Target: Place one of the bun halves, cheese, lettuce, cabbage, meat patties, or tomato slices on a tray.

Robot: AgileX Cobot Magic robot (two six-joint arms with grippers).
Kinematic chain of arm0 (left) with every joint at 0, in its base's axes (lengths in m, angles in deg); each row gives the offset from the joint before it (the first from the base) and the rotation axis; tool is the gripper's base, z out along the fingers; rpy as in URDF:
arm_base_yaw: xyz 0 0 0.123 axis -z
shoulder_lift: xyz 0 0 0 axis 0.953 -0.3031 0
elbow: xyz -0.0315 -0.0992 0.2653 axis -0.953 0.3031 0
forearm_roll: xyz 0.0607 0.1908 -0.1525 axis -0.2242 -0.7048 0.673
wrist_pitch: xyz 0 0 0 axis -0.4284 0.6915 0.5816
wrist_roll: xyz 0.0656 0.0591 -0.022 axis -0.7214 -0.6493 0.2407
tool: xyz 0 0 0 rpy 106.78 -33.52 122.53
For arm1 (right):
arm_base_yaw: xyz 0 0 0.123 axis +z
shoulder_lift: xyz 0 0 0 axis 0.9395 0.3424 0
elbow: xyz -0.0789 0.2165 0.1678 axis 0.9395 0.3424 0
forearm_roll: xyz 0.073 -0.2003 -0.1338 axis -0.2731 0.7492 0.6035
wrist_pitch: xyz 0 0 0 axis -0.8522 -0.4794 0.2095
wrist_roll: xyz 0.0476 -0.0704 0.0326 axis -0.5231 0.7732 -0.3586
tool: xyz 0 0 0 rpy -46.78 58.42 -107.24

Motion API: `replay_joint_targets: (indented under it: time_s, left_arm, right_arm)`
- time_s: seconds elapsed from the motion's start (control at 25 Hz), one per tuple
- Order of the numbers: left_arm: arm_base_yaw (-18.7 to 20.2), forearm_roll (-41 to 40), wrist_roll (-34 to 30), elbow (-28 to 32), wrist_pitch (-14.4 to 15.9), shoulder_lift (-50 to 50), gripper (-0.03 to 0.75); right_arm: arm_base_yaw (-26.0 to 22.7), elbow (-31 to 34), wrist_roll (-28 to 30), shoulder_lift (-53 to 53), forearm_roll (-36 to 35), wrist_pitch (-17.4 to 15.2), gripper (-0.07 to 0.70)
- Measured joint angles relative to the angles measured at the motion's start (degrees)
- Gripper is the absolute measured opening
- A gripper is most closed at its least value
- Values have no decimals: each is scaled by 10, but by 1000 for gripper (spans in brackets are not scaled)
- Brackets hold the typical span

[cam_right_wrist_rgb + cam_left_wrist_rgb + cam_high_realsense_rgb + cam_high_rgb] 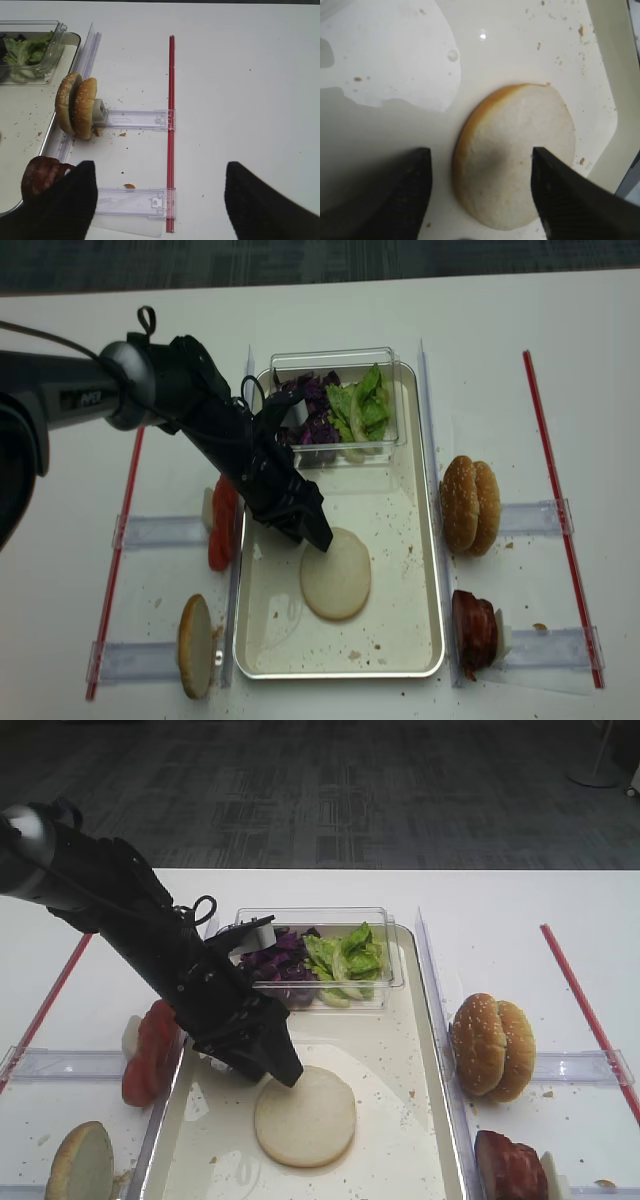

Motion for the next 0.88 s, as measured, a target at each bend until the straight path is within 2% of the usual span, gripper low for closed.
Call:
replay_joint_targets:
  time_s: [0.2, 0.36, 0.68, 0.88]
  left_arm:
    - [0, 0, 1, 0, 1, 0, 402]
    - [0, -4, 18, -11, 18, 0, 402]
    - [0, -28, 52, -81, 96, 0, 409]
    - [0, -76, 108, -141, 108, 0, 410]
  right_arm:
    - [0, 0, 0, 0, 0, 0, 552]
    - [0, 0, 0, 0, 0, 0, 552]
    - [0, 0, 0, 0, 0, 0, 552]
    - [0, 0, 0, 0, 0, 0, 552]
